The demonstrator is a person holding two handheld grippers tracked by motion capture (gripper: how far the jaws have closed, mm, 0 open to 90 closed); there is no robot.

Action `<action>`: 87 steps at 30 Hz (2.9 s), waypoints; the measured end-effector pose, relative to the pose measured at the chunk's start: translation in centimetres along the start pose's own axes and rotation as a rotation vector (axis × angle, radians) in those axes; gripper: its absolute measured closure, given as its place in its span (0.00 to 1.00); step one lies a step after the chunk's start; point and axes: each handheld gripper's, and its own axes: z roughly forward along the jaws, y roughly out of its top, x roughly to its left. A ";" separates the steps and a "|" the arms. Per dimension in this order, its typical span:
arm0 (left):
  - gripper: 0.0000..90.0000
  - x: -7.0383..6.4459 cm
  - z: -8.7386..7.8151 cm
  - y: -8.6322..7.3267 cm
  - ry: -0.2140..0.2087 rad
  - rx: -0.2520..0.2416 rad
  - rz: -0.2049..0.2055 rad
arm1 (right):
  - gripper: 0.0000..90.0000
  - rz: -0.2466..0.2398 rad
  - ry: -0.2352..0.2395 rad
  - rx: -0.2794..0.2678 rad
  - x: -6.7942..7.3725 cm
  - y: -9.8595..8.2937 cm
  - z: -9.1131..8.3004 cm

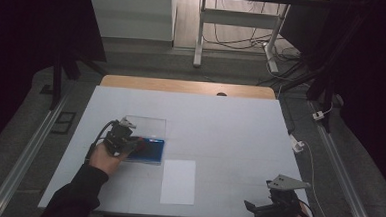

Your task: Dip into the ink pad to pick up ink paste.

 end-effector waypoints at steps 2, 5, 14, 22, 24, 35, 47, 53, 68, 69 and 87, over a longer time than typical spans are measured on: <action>0.89 0.0 0.1 0.0 0.001 0.005 -0.001 | 0.00 0.000 0.000 0.001 0.0 0.0 0.0; 0.89 0.1 0.2 0.0 -0.001 0.013 -0.003 | 0.00 -0.001 0.000 0.001 0.0 0.0 0.0; 0.89 0.2 0.4 -0.1 -0.008 0.012 -0.031 | 0.00 -0.002 0.000 0.003 0.0 0.0 0.0; 0.89 -0.6 0.5 0.0 0.037 0.022 -0.006 | 0.00 -0.005 -0.002 0.008 0.1 0.0 0.1; 0.89 -0.9 0.6 0.0 0.057 0.024 0.010 | 0.00 -0.006 -0.003 0.012 0.1 0.1 0.1; 0.89 -1.3 0.6 0.0 0.070 0.026 0.027 | 0.00 -0.007 -0.001 0.012 0.1 0.1 0.2; 0.89 -0.4 0.6 -0.2 0.021 0.008 -0.029 | 0.00 -0.008 0.000 0.013 0.1 0.1 0.2; 0.89 0.5 0.5 -0.5 -0.027 -0.001 -0.070 | 0.00 -0.009 0.001 0.014 0.1 0.1 0.2; 0.89 -0.9 0.6 -0.2 0.056 0.011 0.006 | 0.00 -0.015 -0.001 0.017 0.1 0.1 0.2; 0.89 -0.9 0.6 -0.2 0.055 0.012 0.005 | 0.00 -0.015 -0.001 0.017 0.1 0.1 0.2; 0.89 -0.5 -0.3 0.0 0.019 -0.031 0.031 | 0.00 -0.016 -0.001 0.015 0.1 0.0 0.1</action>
